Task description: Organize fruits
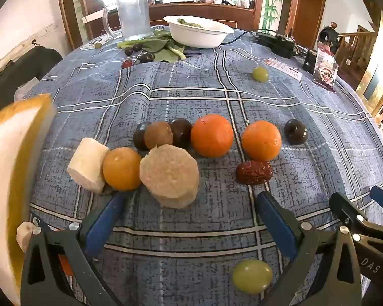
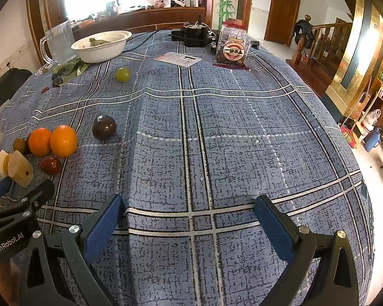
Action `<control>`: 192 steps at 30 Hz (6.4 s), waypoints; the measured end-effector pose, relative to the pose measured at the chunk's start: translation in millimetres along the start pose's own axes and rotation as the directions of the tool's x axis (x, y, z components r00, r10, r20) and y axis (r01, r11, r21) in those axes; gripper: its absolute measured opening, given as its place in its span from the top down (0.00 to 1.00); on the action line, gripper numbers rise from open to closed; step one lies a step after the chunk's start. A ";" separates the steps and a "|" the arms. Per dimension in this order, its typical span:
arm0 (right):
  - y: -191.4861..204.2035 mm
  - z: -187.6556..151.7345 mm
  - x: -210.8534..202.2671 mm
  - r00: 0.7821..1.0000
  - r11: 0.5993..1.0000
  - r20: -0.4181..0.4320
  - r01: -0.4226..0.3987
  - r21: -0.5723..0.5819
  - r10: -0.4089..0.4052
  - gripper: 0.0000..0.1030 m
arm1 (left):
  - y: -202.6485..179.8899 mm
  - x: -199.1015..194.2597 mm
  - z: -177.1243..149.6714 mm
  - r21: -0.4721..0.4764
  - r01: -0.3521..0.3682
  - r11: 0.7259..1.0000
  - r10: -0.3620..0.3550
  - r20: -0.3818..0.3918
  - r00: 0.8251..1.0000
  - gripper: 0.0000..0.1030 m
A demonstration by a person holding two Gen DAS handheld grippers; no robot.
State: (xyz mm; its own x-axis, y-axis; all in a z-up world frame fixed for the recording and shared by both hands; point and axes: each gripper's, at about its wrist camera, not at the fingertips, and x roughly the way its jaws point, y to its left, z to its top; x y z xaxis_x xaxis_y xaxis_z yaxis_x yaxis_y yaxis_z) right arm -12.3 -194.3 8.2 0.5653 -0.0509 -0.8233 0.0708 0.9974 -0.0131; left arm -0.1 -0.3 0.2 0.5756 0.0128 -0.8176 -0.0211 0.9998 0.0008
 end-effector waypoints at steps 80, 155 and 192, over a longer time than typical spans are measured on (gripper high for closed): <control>78.5 -25.9 -125.9 0.916 0.978 0.373 -0.076 -0.194 0.145 0.01 | 81.4 -151.6 -32.4 0.001 -0.054 0.999 0.051 0.288 0.956 0.00; 144.2 -13.1 -96.9 0.840 0.803 0.010 -0.515 -0.299 0.542 0.73 | 187.5 -129.3 -27.0 -0.037 0.137 0.990 -0.126 0.209 0.970 0.72; 240.7 7.4 -83.0 0.854 0.758 -0.106 -0.504 -0.414 0.510 0.59 | 295.3 -84.0 -46.0 -0.332 -0.030 0.943 0.107 0.218 0.970 0.25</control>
State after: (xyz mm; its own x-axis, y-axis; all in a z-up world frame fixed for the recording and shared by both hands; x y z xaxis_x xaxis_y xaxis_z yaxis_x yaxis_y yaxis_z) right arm -36.1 49.6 77.6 0.4319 0.4701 -0.7697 -0.5714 0.8029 0.1698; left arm -92.3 293.1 42.7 0.7345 0.1233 -0.6674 -0.3081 0.9368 -0.1660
